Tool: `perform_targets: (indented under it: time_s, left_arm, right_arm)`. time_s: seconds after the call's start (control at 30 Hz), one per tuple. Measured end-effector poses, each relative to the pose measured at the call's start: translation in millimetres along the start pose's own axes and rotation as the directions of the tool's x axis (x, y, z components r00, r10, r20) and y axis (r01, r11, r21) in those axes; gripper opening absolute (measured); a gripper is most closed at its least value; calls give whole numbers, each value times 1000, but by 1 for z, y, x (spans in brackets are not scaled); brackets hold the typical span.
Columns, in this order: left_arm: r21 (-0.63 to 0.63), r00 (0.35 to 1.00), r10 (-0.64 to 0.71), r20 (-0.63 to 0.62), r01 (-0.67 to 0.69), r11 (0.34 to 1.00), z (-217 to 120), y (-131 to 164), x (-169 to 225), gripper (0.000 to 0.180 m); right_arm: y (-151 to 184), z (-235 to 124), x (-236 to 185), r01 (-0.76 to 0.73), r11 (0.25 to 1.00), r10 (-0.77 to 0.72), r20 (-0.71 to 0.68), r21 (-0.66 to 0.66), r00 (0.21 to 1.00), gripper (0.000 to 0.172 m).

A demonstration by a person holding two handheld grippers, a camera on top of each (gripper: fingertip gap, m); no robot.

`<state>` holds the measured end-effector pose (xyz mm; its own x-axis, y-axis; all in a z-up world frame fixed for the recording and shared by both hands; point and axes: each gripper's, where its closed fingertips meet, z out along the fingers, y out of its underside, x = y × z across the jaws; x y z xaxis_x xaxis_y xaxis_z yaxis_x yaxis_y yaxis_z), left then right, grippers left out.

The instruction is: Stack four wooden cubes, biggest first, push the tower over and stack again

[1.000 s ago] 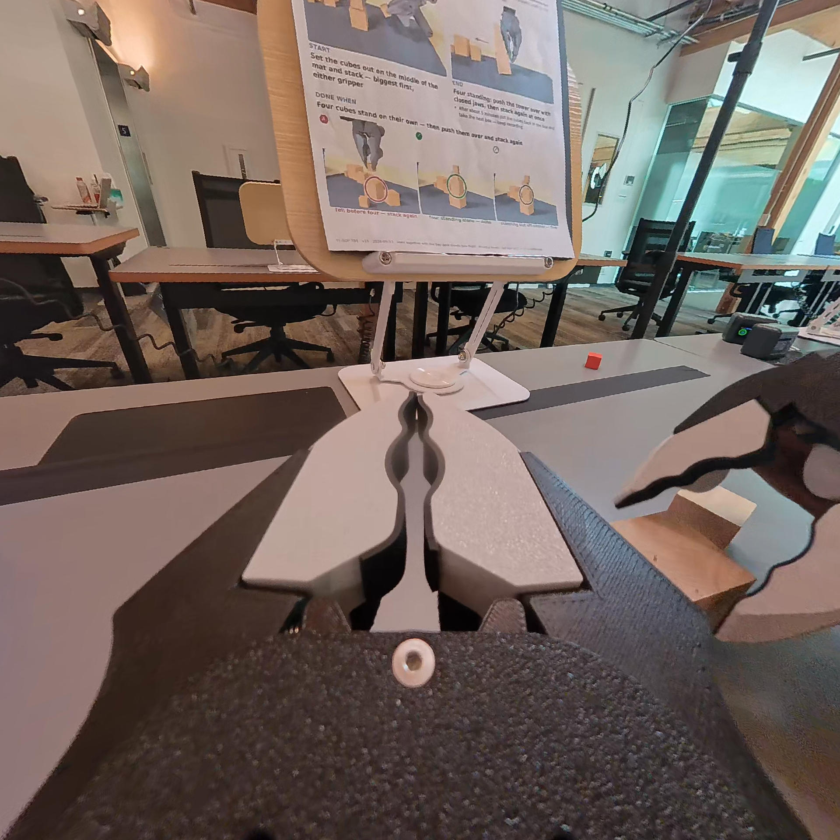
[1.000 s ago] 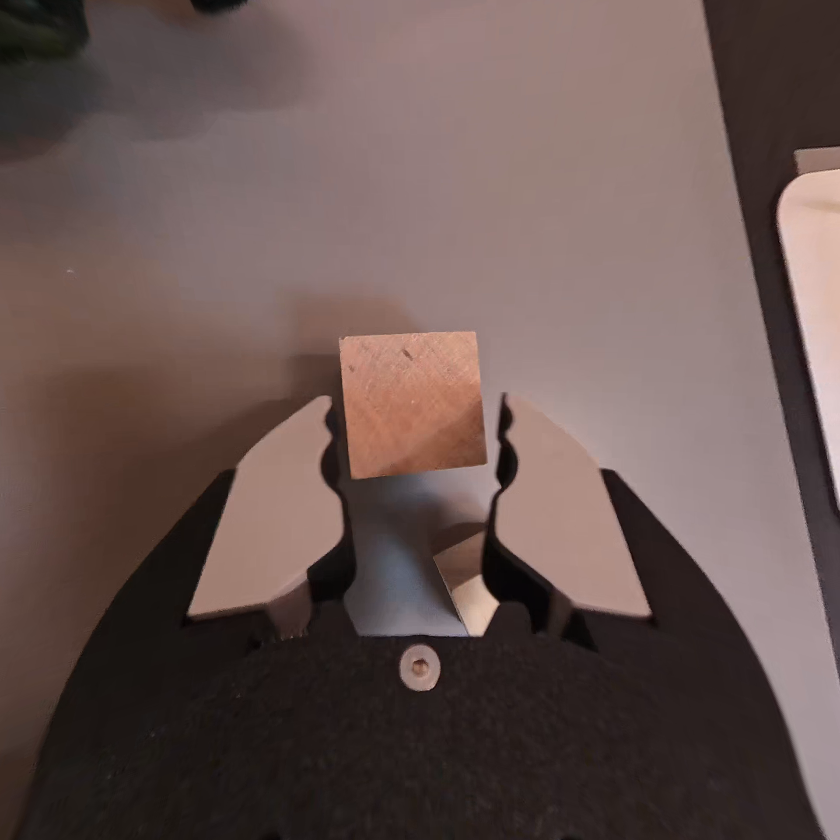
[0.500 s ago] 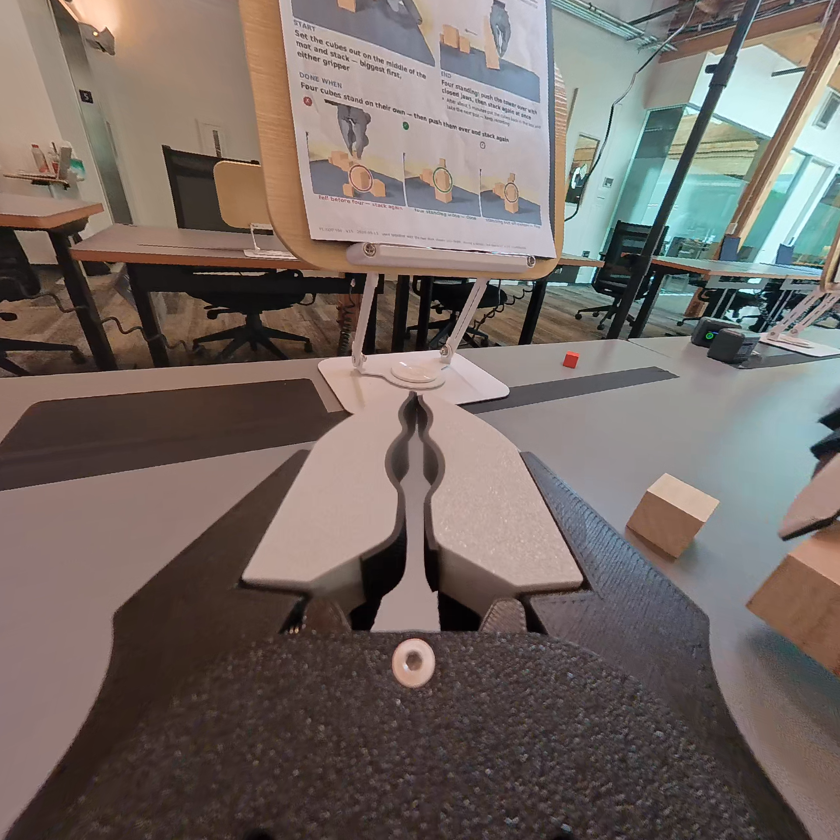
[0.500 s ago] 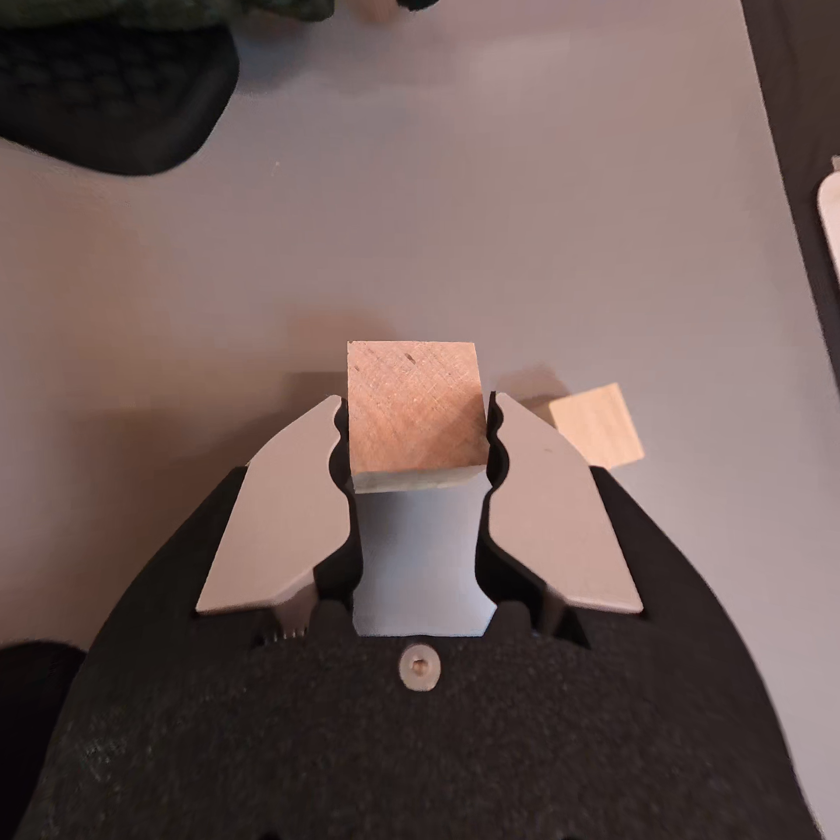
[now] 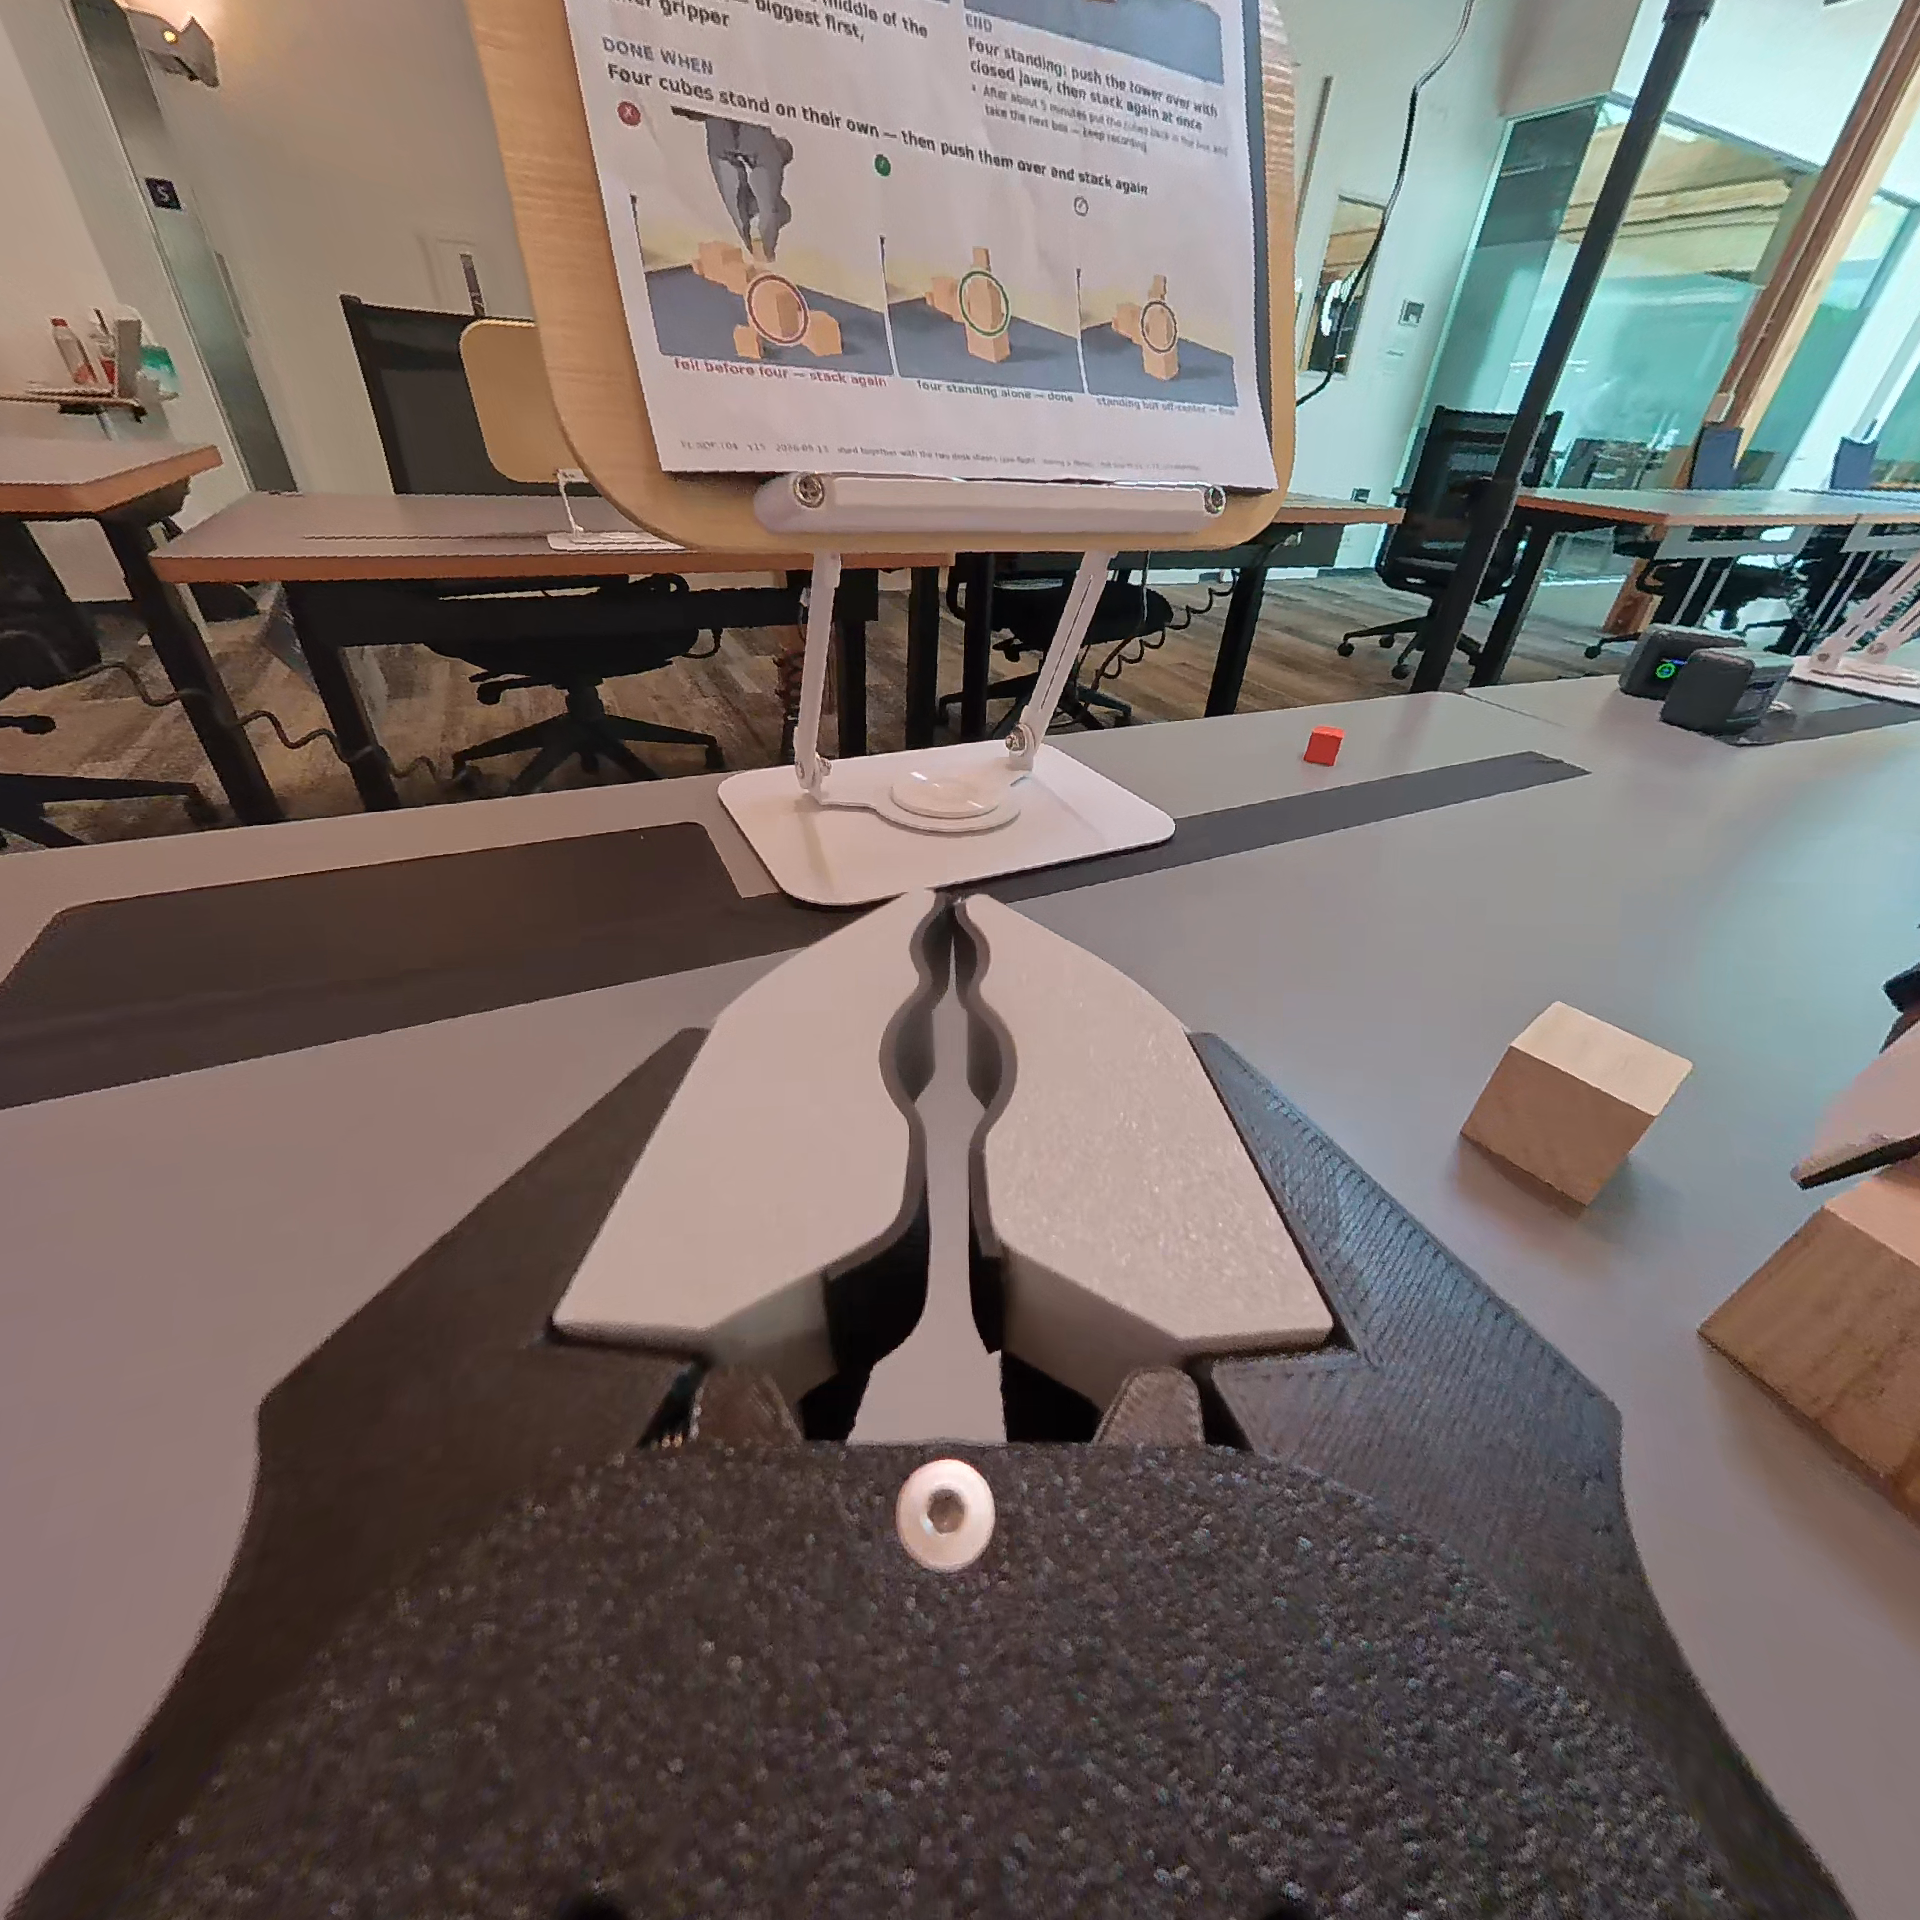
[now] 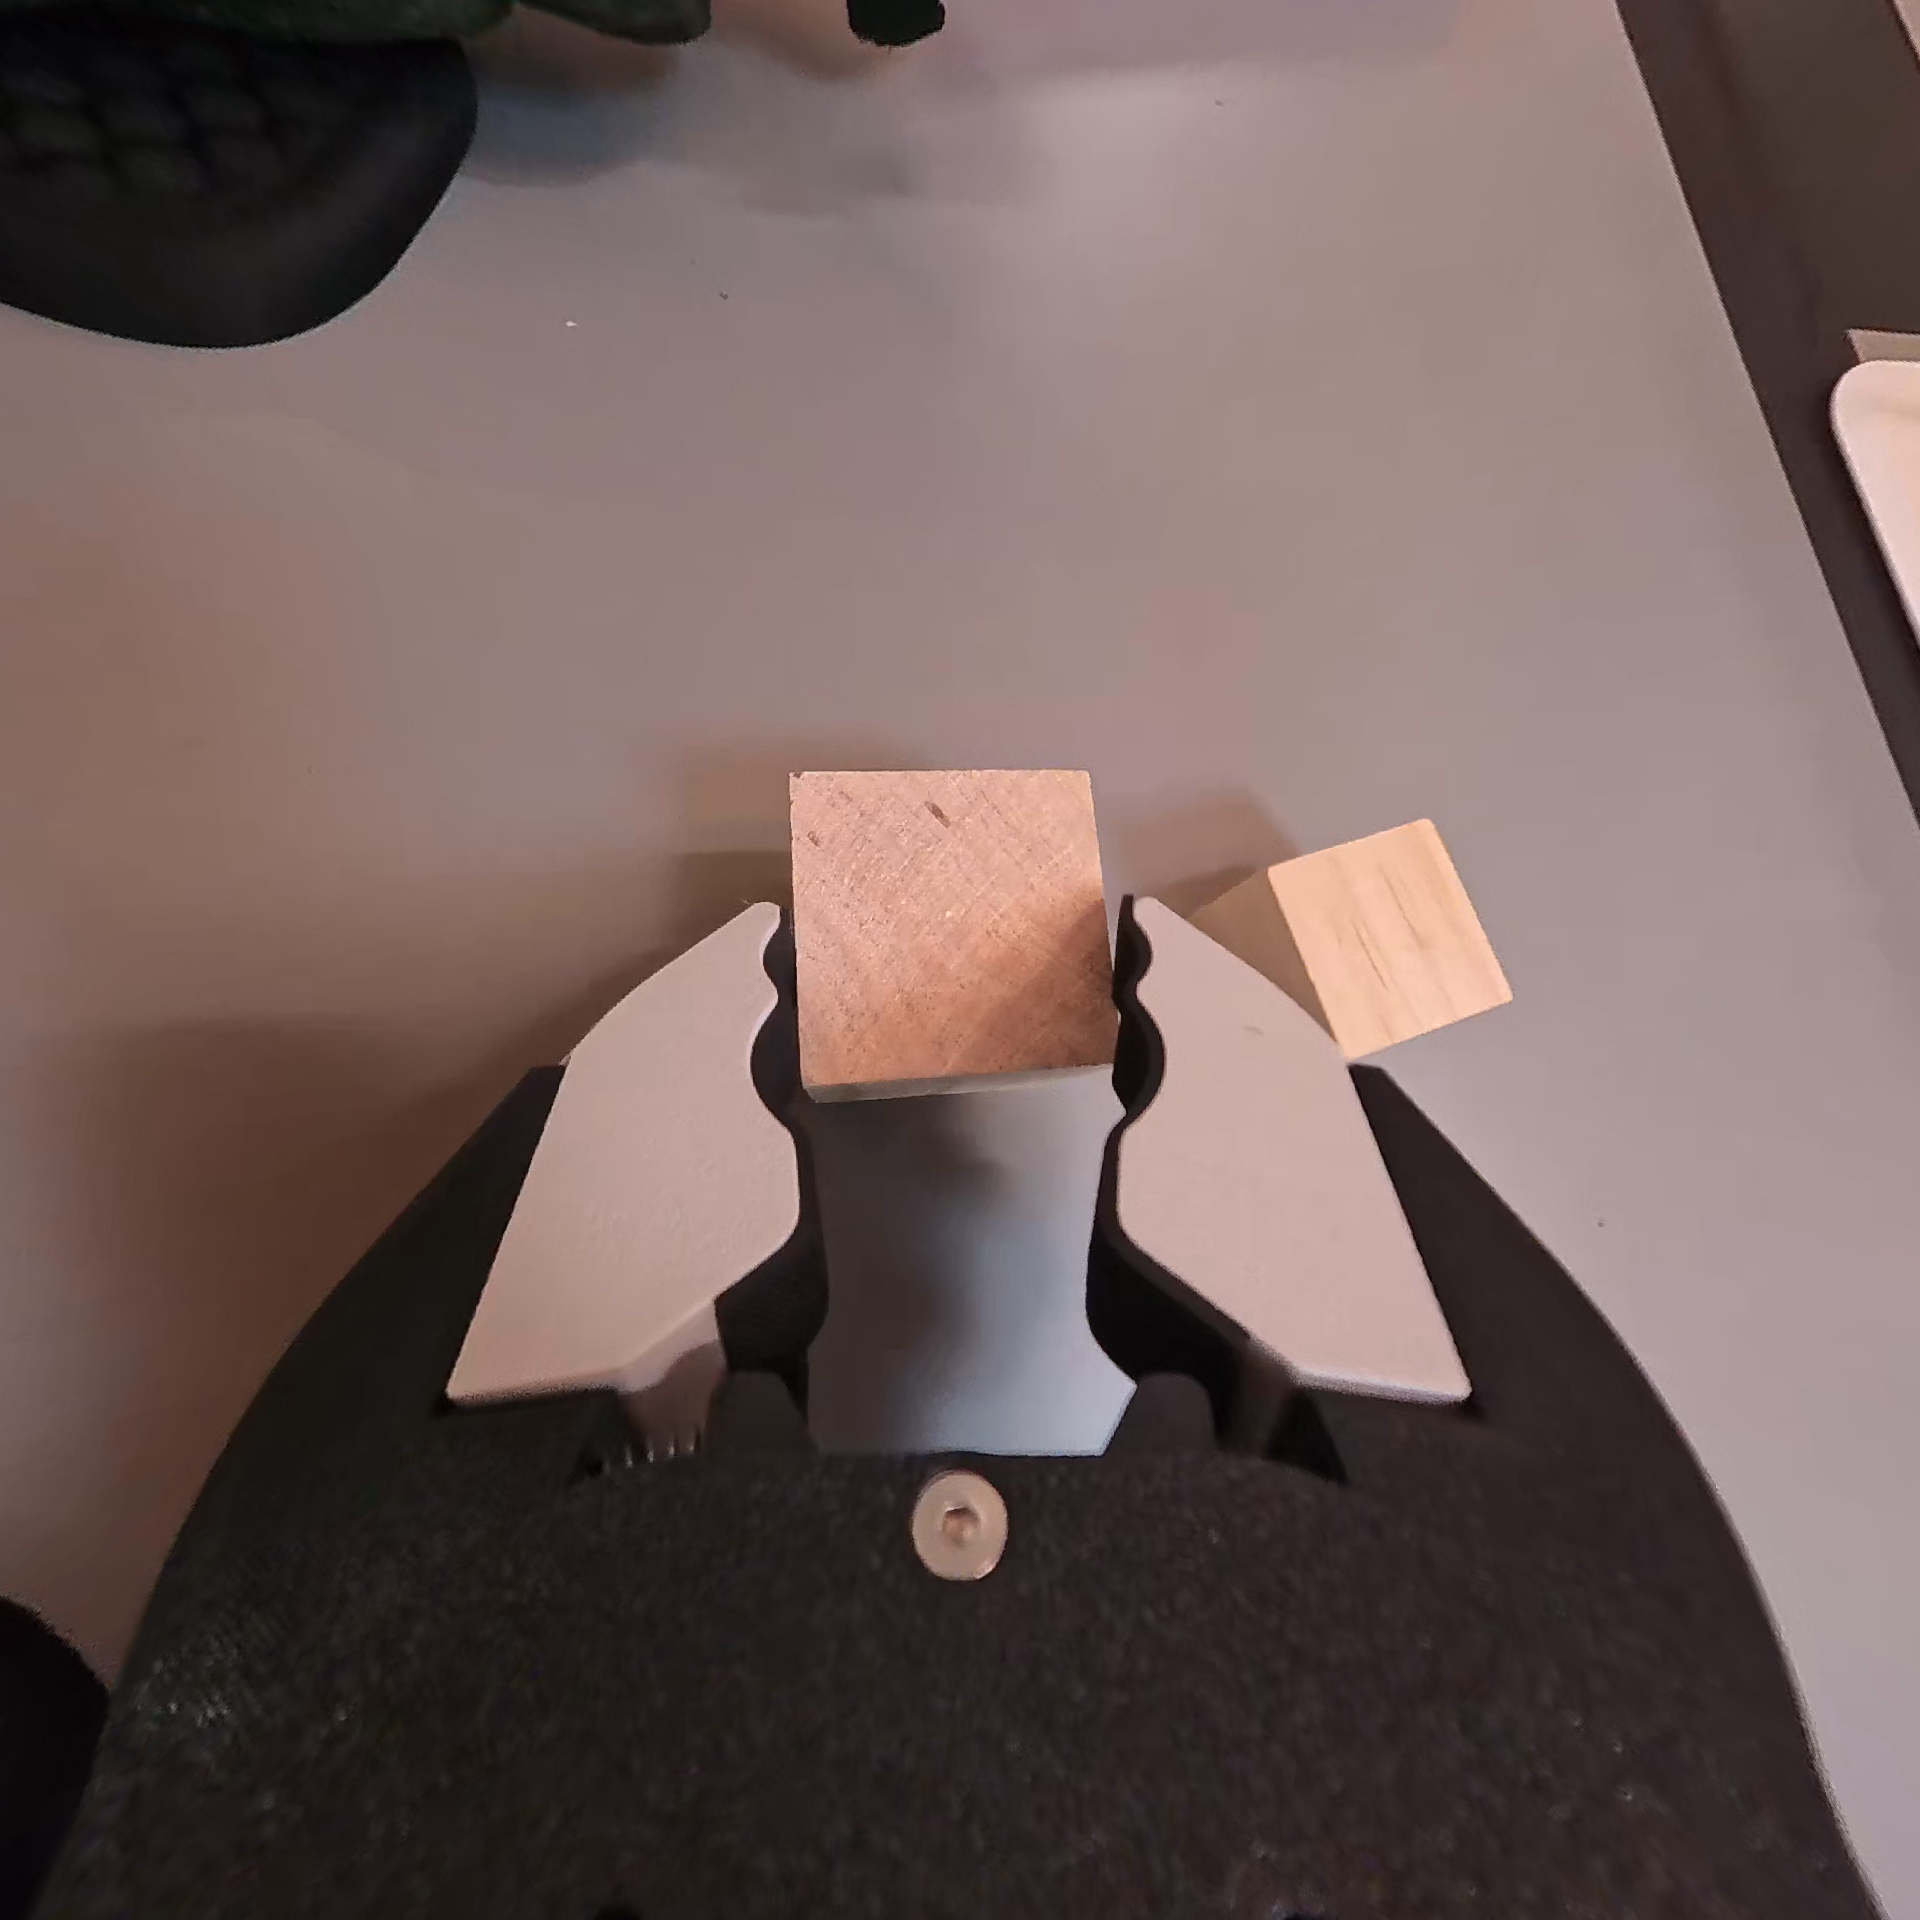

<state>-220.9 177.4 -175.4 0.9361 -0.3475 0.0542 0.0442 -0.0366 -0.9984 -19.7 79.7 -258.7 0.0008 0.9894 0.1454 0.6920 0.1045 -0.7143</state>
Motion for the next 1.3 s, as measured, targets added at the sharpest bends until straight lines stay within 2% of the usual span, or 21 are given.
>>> perform_targets:
  time_s: [0.17,0.27,0.33,0.37,0.47,0.6,0.73,0.87,1.0,1.13,1.3]
  left_arm:
    - [-16,1000,21,-10,-21,1000,2,4,5,0]
    - [-9,1000,30,-10,-30,1000,1,2,6,0]
    - [-9,1000,25,-14,-25,1000,1,2,6,0]
    - [-12,1000,23,-17,-23,1000,2,3,7,0]
    - [-26,999,31,-26,-31,999,4,6,9,0]
    - [-24,998,54,-23,-54,998,2,4,10,0]
    - [-26,999,46,-21,-47,999,2,5,7,0]
    - [-29,999,29,-28,-30,999,4,5,5,0]
    - [-33,1000,6,-29,-7,999,4,7,1,0]
    - [27,999,-3,-37,4,1000,1,-4,2,0]
    - [121,974,41,-223,-14,993,-10,-24,29,0]
  right_arm:
    - [-5,3,2,3,1000,-2,18,-6,1000,60]
    - [-28,-18,8,-107,985,96,87,137,992,65]
    - [-34,-34,29,-145,973,134,70,180,989,63]
    - [-32,-37,41,-137,976,132,39,167,990,62]
    - [-12,-31,73,-96,995,96,-19,11,995,63]
    - [-4,-10,85,-77,994,81,50,-83,995,63]
    - [13,14,79,-34,980,54,101,-195,993,54]
    - [14,17,79,-39,972,55,60,-230,997,47]
    - [-10,-6,73,-45,987,50,29,-156,998,46]
    - [-29,-33,61,-63,989,62,-10,-137,998,47]
    - [-36,-51,33,-92,990,89,-25,-107,996,47]
